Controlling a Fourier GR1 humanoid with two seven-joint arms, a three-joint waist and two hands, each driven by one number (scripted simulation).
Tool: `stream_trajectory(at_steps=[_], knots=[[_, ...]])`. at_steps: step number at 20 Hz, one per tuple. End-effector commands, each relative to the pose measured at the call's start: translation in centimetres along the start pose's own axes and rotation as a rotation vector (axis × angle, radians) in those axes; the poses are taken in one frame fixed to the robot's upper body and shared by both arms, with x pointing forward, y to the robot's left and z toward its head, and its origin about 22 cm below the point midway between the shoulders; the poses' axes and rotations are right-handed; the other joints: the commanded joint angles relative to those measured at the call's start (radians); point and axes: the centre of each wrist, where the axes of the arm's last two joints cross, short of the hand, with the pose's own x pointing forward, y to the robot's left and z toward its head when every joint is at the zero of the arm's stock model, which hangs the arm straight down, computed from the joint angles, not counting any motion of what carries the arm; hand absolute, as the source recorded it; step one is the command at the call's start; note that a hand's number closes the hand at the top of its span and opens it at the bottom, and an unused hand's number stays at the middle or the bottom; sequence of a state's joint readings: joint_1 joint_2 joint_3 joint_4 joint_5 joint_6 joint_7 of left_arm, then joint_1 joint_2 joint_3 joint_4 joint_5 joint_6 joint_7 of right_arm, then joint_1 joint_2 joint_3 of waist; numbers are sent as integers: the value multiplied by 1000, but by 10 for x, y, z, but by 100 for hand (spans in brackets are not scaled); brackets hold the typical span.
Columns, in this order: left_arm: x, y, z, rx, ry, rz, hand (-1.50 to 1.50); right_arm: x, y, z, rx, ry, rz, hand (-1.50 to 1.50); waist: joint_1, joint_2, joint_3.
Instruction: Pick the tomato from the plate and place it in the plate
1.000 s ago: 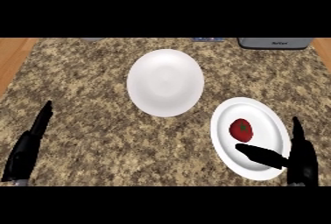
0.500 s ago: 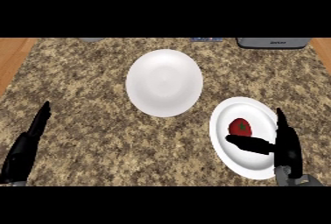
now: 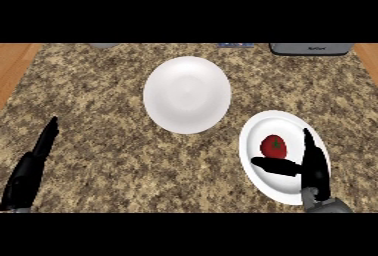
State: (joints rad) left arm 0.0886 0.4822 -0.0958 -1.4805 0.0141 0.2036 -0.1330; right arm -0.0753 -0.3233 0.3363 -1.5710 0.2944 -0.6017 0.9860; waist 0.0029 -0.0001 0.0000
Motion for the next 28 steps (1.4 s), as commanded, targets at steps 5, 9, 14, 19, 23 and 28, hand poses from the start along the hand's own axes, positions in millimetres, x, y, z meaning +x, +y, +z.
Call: stream_trajectory(at_steps=[5, 9, 14, 19, 23, 28], knots=[[-3, 14, -1, -8, 17, 10, 0, 7, 2, -20, 9, -17, -2, 150, -1, 0, 0], [1, 9, 1, 0, 5, 13, 0, 5, 12, -13, -3, -77, -13, 150, 0, -1, 0], [-14, -7, 4, -6, 19, 5, 0, -3, 6, -24, -10, -94, 15, 150, -2, 0, 0], [10, 7, -20, -2, -30, -11, 0, 22, -26, -58, -20, -250, 394, 150, 16, 7, 1], [6, -3, -10, -29, -35, -3, 0, 21, -68, -80, -4, -372, 790, 150, 47, 12, 1], [-3, 4, -9, -13, -12, 10, 0, 75, -94, -109, -185, -536, 775, 150, 30, 8, 1]])
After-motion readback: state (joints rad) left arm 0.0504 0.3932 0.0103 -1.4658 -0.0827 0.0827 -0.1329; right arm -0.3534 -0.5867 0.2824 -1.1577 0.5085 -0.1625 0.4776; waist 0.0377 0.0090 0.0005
